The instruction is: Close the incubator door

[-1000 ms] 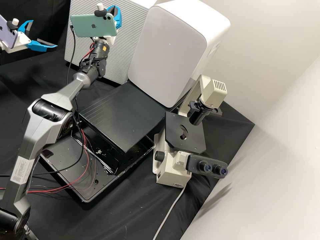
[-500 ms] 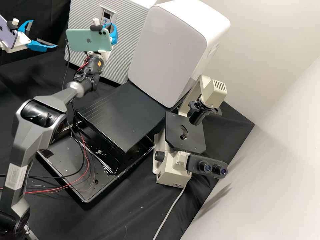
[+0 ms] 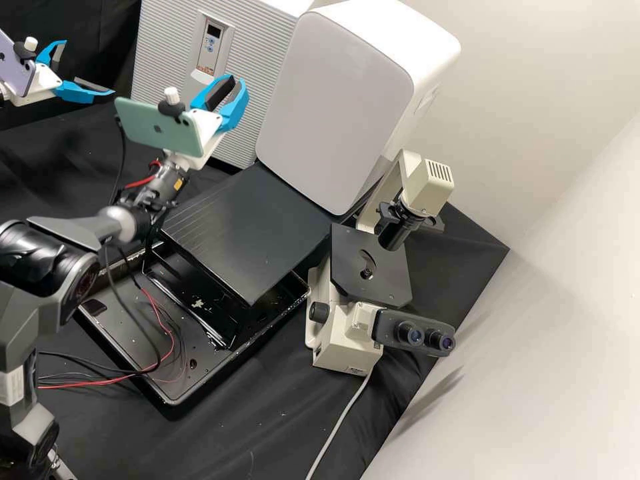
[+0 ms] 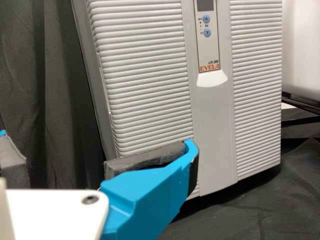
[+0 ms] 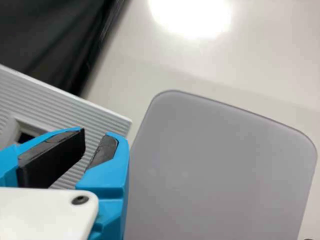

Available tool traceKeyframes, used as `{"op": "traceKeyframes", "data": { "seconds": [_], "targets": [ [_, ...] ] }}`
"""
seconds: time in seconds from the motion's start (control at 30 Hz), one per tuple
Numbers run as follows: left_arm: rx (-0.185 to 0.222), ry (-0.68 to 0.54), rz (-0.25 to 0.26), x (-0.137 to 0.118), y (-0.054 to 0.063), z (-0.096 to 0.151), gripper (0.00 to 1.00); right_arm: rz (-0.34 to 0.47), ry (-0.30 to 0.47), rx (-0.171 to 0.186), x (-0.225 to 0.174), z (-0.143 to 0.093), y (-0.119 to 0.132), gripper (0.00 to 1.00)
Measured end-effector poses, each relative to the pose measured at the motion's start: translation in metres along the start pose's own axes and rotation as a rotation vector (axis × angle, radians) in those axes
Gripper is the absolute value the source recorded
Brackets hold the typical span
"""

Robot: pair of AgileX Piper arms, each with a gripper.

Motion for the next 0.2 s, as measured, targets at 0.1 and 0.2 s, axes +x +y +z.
{"op": "traceKeyframes", "data": {
  "seconds": [0.1,0.2],
  "targets": [
    [0.000,0.000,0.000,0.000,0.000,0.000,1.00,0.000,0.002,0.065,-0.016,0.008,0.007,1.00],
    [0.000,0.000,0.000,0.000,0.000,0.000,1.00,0.003,-0.018,0.110,-0.030,0.017,0.016,1.00]
  ]
}}
